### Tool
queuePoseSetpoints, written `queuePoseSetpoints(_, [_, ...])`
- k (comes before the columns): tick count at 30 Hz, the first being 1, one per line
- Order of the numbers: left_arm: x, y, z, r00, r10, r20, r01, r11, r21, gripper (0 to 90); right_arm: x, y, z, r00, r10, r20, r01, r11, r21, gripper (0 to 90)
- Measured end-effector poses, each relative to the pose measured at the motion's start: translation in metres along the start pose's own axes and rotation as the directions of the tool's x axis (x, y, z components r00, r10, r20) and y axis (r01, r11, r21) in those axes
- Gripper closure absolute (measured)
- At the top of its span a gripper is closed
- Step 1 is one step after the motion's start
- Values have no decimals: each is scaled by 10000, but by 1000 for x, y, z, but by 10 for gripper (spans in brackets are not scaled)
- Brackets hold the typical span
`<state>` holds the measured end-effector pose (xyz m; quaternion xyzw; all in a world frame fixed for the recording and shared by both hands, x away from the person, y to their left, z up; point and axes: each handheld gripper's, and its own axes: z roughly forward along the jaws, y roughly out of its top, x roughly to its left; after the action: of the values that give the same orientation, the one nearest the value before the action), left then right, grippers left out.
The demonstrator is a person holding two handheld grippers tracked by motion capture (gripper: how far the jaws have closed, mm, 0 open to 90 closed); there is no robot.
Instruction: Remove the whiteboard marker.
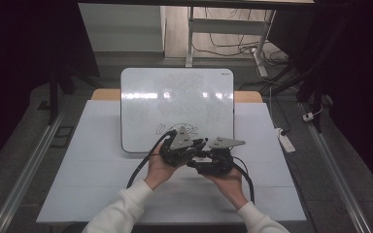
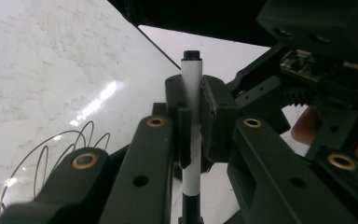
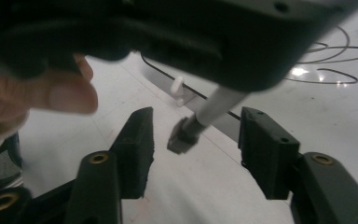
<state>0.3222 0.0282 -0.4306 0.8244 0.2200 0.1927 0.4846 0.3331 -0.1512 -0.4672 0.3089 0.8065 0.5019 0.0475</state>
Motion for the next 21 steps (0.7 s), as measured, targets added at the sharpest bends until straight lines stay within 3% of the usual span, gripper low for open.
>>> queuePoseSetpoints(11, [-3, 0, 2, 9999, 128, 6, -128, 9999, 61, 821, -5, 2, 8, 9972, 719, -229, -711, 9969, 323, 706])
queuePoseSetpoints(21, [-8, 0, 5, 9998, 187, 42, -188, 9997, 137, 808, -12, 0, 10, 9925, 1211, -171, -1201, 9914, 527, 764])
